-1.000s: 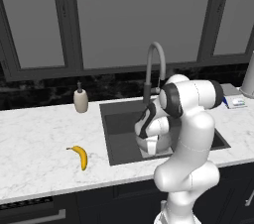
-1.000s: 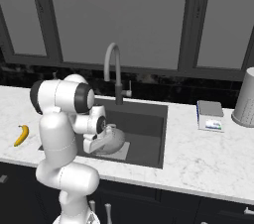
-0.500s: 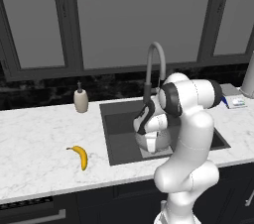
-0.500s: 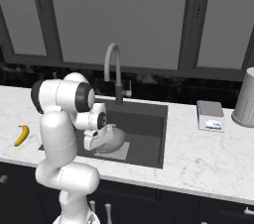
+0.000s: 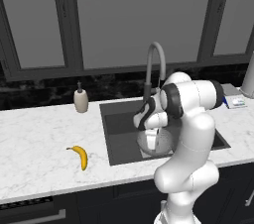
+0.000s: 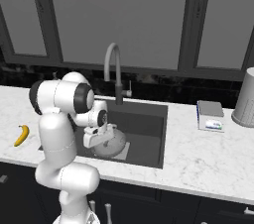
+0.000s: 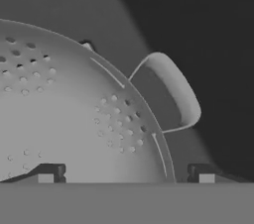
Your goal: Put the colander in the sink, put the banana in the colander, and turn on the sink faucet and pour water over the colander.
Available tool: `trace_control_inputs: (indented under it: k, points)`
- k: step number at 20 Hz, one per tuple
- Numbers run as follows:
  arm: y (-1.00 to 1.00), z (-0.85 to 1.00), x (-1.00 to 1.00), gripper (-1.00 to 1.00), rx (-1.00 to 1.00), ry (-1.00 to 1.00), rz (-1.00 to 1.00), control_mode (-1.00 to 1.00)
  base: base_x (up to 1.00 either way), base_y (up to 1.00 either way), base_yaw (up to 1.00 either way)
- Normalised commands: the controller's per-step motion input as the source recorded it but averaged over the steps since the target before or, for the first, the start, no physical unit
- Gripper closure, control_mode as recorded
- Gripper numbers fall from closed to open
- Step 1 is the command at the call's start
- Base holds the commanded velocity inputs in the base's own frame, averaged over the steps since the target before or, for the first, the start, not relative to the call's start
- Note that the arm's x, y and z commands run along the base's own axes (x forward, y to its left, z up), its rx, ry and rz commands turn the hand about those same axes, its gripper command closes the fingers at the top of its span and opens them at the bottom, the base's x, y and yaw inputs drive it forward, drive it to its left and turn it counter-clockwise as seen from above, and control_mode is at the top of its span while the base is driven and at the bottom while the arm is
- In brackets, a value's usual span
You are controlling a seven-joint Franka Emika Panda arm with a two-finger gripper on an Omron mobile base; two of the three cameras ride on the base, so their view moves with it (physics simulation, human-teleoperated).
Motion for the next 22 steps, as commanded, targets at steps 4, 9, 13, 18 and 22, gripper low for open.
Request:
trace_control_inputs:
  k: [4,9,13,18,22]
  points:
    - [0.28,0.60,-0.15,-1.00,0.00,0.00,0.00,-1.00,0.00,0.00,0.00]
    - [0.40,0.76,-0.17,-1.00,0.00,-0.06,0.03,-1.00,0.00,0.00,0.00]
    - [0.34,0.71,-0.33,-1.00,-0.04,-0.14,0.14,-1.00,0.00,0.00,0.00]
    - [0.22,0.59,-0.60,-1.00,-0.08,-0.18,0.45,-1.00,0.00,0.00,0.00]
    - [0.11,0.49,-0.56,-1.00,-0.07,-0.19,0.73,-1.00,0.00,0.00,0.00]
